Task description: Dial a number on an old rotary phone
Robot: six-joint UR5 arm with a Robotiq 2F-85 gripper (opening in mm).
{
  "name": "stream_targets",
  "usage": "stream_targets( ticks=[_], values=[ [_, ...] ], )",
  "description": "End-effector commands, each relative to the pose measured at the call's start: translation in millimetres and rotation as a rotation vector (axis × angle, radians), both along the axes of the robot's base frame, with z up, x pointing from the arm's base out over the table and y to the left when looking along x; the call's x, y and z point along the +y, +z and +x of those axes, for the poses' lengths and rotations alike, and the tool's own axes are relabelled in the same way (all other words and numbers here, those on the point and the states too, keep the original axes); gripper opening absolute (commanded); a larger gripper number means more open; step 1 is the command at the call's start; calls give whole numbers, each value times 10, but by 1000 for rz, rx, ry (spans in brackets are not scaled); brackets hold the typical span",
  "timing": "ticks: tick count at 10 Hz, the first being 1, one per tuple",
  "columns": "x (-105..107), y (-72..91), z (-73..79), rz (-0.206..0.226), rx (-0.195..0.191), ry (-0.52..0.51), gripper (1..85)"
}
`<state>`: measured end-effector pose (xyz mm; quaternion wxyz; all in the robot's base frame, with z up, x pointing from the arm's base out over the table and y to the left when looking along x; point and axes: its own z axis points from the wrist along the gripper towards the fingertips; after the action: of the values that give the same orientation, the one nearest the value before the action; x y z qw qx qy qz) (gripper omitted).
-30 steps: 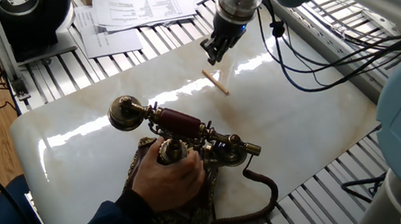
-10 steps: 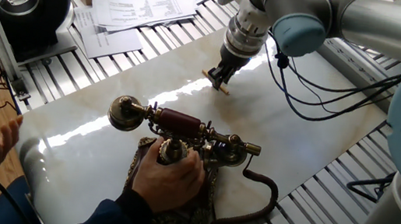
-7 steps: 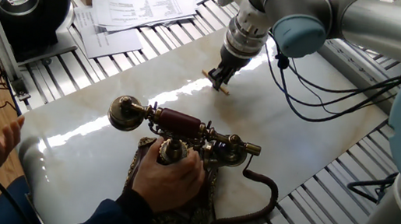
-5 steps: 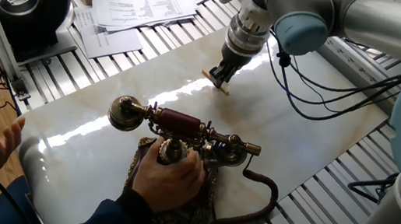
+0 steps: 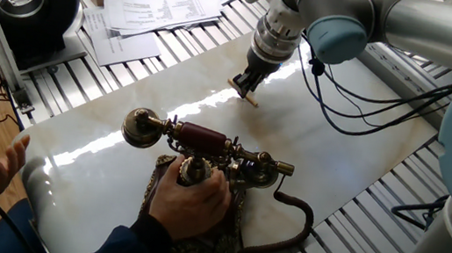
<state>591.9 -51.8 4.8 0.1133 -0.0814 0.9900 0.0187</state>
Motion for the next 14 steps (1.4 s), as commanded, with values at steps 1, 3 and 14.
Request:
stream_targets(
  ticks=[1,3,14],
  values=[
    [13,16,29,11,-9,-11,333],
    [10,2,47,11,-14,-10,330],
    [-17,-30,19,2,-11,-12,307]
  ],
)
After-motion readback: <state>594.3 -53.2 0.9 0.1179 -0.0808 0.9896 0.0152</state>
